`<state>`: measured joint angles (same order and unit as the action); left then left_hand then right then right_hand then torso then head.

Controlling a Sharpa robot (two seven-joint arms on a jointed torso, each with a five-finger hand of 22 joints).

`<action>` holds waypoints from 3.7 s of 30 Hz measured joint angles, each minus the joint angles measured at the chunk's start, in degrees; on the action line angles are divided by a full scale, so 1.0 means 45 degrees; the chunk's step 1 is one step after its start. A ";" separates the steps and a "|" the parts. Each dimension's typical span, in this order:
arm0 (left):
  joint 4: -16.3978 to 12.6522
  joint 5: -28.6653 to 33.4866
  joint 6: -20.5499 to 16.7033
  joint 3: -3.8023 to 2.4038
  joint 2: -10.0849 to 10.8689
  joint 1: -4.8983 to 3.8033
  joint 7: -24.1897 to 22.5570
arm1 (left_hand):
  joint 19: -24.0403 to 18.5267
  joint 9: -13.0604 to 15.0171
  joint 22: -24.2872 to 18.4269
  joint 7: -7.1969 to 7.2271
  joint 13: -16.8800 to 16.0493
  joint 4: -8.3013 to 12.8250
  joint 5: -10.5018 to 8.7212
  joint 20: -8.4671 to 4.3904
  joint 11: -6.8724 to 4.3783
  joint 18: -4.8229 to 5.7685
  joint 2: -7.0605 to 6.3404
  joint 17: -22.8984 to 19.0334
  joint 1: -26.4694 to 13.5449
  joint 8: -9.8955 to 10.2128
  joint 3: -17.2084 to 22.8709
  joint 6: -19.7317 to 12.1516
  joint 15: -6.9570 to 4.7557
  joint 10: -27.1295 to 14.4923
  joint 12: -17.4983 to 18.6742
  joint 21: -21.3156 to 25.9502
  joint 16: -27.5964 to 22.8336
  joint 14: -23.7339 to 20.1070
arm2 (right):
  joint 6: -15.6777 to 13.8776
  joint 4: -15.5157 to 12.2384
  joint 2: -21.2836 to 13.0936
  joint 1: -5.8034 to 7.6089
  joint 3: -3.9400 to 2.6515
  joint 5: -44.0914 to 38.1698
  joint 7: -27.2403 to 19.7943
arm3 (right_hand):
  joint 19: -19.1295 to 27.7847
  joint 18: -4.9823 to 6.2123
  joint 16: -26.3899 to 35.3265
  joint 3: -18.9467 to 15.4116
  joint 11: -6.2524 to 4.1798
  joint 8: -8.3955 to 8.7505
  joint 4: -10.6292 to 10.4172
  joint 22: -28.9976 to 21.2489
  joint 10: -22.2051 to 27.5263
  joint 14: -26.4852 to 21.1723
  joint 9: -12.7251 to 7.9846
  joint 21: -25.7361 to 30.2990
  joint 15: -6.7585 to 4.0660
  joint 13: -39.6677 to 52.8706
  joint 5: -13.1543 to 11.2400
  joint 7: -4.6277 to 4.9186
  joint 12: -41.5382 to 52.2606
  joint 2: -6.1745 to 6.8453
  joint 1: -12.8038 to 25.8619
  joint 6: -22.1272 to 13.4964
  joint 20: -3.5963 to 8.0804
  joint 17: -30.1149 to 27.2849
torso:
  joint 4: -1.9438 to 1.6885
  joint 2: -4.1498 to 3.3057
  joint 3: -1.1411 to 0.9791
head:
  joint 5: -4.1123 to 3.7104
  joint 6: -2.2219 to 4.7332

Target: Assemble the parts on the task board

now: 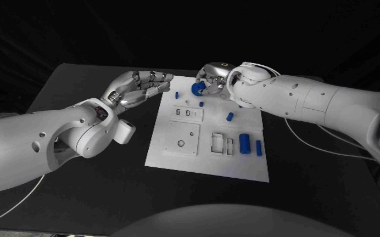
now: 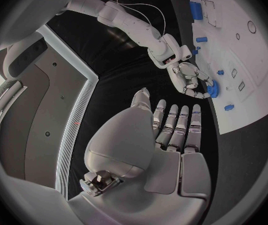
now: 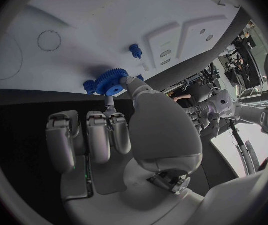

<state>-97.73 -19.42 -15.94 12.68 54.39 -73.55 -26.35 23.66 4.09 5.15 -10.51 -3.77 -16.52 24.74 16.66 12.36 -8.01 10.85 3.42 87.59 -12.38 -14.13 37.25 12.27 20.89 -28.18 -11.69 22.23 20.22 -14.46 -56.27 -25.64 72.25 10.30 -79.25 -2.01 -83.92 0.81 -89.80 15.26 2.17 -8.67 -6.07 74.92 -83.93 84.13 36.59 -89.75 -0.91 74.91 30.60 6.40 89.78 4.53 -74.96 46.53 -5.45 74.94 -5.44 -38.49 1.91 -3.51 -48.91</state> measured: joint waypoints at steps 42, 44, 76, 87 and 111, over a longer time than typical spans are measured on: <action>0.0036 -0.0024 0.0043 0.0003 0.0028 0.0014 0.0163 | 0.0729 -0.0010 0.0114 0.0000 0.0000 0.0024 0.0047 0.0000 0.0047 0.0001 0.0034 0.0035 0.0201 -0.0048 0.0092 0.0000 0.0068 -0.0047 -0.0079 -0.0396 0.0285 0.0249 | -0.0019 -0.0600 -0.0968 -0.0193 0.0041 0.0026 -0.0005 | 0.0001 0.0000 0.0000 -0.0317 -0.0002 0.0599 -0.0271 -0.0004 0.0000 0.0000 -0.2436 0.0054 -0.0002 -0.0001 -0.3502 -0.0068 0.0000 -0.0287 0.0558 0.0462 0.0001 -0.0005 | 0.0010 0.0001 -0.0002 | 0.0048 0.0011; 0.0042 -0.0025 0.0047 0.0003 0.0028 0.0019 0.0168 | 0.0729 -0.0010 0.0114 0.0000 -0.0001 0.0024 0.0047 -0.0001 0.0047 0.0002 0.0034 0.0035 0.0201 -0.0048 0.0092 0.0000 0.0068 -0.0048 -0.0079 -0.0396 0.0285 0.0249 | -0.0019 -0.0621 -0.1030 -0.0214 0.0041 0.0028 -0.0005 | 0.0000 0.0000 0.0000 -0.0351 -0.0020 0.0551 -0.0305 -0.0004 -0.0019 0.0001 -0.2403 0.0053 -0.0002 -0.0001 -0.3502 -0.0087 0.0000 -0.0315 0.0586 0.0769 0.0001 -0.0006 | 0.0009 0.0001 -0.0004 | 0.0043 0.0013; 0.0166 -0.0035 0.0065 0.0009 0.0027 0.0048 0.0218 | 0.0729 -0.0007 0.0112 0.0047 -0.0001 0.0021 0.0096 0.0000 0.0046 0.0001 0.0100 0.0032 0.0267 -0.0048 0.0232 0.0047 0.0070 -0.0047 -0.0079 -0.0396 0.0336 0.0338 | -0.1797 -0.3238 -0.4715 0.0364 0.0052 0.0146 -0.0232 | 0.0002 0.0000 0.0000 -0.0762 -0.0347 0.0836 -0.0297 0.0002 -0.0024 -0.0023 -0.2019 0.0275 -0.0258 0.0008 -0.3816 -0.0241 -0.0826 -0.0264 -0.0070 0.1310 0.0237 -0.0008 | 0.0009 0.0028 0.0002 | 0.0028 0.0127; 0.0361 -0.0037 0.0080 0.0016 -0.0085 0.0208 0.0219 | 0.0728 -0.0007 0.0111 0.0046 -0.0001 0.0021 0.0096 0.0000 0.0047 0.0002 0.0153 0.0032 0.0319 -0.0048 0.0232 0.0047 0.0070 -0.0046 -0.0079 -0.0396 0.0385 0.0338 | -0.2546 -0.3350 -0.5780 0.0060 0.0062 0.0900 -0.0824 | -0.0024 0.0000 0.0000 -0.1080 -0.0391 0.1061 -0.0830 0.0000 0.0020 -0.0023 -0.2512 0.0665 -0.0350 0.0006 -0.3975 -0.0297 -0.0592 -0.0050 -0.0194 0.0386 0.0306 0.0002 | 0.0076 0.0081 -0.0071 | 0.0066 0.0304; 0.0596 -0.0040 0.0210 0.0016 -0.0147 0.0529 0.0194 | 0.0728 -0.0017 0.0111 0.0046 -0.0001 0.0021 0.0096 0.0000 0.0046 0.0001 0.0152 0.0031 0.0319 -0.0048 0.0231 0.0046 0.0070 -0.0046 -0.0147 -0.0396 0.0385 0.0337 | -0.2594 -0.1543 -0.5662 -0.1717 0.0072 0.3890 -0.3303 | -0.0023 0.0001 0.0000 -0.1189 -0.0390 0.0546 -0.1182 -0.0003 0.0020 -0.0023 -0.0964 0.0009 -0.0349 0.0004 -0.2113 -0.0242 0.0003 -0.0127 -0.0743 -0.0891 0.0303 -0.0001 | 0.0175 0.0232 -0.0149 | -0.0056 0.0427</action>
<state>-95.05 -19.60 -14.99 12.75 53.73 -71.18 -25.48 26.93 4.02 5.65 -10.31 -3.78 -16.43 25.17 16.66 12.57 -8.01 11.54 3.56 89.02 -12.60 -13.09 37.46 12.59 20.68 -28.85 -13.47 23.96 21.74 -26.13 -63.22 -51.12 64.52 10.62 -61.74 -16.88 -84.03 0.81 -89.80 9.91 0.41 -6.22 -11.39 74.91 -83.84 84.02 32.24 -89.71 -2.48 74.93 21.09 5.32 89.79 3.96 -78.30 42.52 -4.08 74.93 -4.66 -37.44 1.24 -3.76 -46.98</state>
